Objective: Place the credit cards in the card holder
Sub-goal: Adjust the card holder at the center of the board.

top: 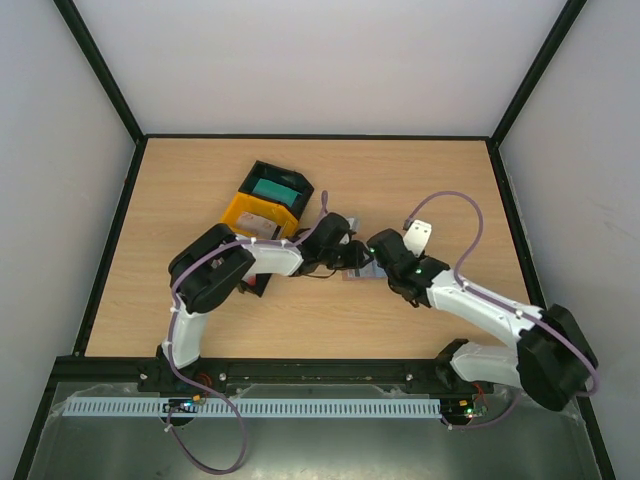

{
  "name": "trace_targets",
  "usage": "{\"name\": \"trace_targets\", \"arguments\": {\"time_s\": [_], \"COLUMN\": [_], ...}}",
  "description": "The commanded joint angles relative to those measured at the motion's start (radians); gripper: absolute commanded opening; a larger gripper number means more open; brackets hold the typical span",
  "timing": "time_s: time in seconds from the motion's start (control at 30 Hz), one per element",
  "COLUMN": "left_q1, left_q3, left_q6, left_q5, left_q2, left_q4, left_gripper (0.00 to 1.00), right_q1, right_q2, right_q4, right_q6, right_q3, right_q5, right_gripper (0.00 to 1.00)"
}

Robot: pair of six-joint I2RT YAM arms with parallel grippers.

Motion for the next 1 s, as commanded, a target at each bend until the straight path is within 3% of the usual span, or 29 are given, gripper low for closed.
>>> {"name": "trace_targets", "arguments": {"time_s": [0.0,0.2,0.37,0.57,0.7,0.77,0.87,0.97], "left_q1": [-0.01,-0.011,-0.004,-0.001,-0.001,0.001,0.001,0.001], "left_q3": [0.05,0.071,0.044,0.007,-0.006,-0.01,-0.01,-0.01], "left_q6": [0.037,0.049,0.038,0.036,0.035,0.035,0.037,0.038], "left_q5": [0.027,0.002,-0.044,-0.056,-0.055,-0.055,-0.055,-0.057], "left_q2": [0.02,0.03,0.017,0.002,-0.001,-0.002,-0.006,-0.006], "left_q4": [-0.021,-0.064,-0.097,-0.101,-0.101,-0.101,-0.102,-0.105], "left_gripper": [0.31,0.32,0.28,0.26,0.26,0.26,0.26,0.26], "right_q1": [-0.005,-0.005,-0.016,-0.08,-0.092,-0.092,-0.092,-0.094], "right_q2": [-0.102,-0.111,-0.032,0.064,0.096,0.07,0.045,0.061], "right_q4": [0.017,0.083,0.078,0.162,0.147,0.134,0.111,0.104], "right_q6": [-0.048,-0.121,-0.105,-0.121,-0.132,-0.135,-0.135,-0.137], "right_q3": [-0.018,-0.023,-0.026,-0.062,-0.043,-0.04,-0.037,-0.037], "right_q5": [-0.047,-0.274,-0.279,-0.378,-0.336,-0.291,-0.235,-0.228], "right_gripper": [0.38,0.36,0.26,0.25,0.24,0.26,0.41,0.49]}}
